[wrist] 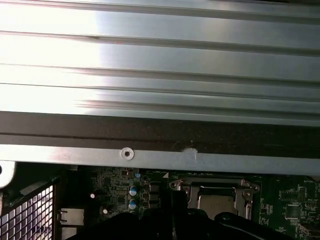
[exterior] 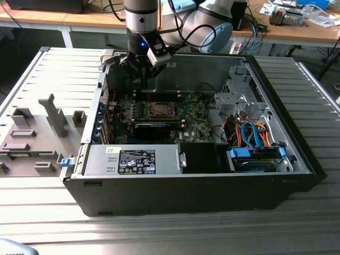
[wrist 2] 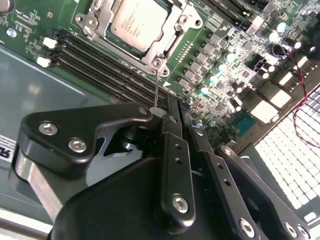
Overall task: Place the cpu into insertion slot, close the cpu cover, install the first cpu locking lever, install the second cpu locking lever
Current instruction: 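Install the first cpu locking lever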
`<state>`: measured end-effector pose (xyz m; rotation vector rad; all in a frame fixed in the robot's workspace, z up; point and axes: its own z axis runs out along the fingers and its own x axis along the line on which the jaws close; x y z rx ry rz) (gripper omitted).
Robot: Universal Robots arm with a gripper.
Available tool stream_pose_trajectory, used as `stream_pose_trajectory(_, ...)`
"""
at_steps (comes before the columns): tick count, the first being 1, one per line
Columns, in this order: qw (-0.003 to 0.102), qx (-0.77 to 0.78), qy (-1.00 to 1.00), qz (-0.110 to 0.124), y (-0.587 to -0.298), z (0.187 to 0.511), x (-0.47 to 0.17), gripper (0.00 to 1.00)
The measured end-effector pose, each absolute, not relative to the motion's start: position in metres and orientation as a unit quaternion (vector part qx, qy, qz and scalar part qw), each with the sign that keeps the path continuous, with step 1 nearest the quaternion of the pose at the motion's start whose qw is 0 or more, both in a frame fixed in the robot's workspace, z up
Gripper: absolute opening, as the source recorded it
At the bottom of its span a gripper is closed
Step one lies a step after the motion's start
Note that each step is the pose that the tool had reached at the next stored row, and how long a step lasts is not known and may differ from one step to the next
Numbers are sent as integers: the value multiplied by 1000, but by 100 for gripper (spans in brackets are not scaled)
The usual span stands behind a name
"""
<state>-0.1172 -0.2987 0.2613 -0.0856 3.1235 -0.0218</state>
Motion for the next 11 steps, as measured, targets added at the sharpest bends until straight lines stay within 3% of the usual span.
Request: stream_pose_trajectory(11, 8, -27, 1000, -7, -299, 261, -103, 16)
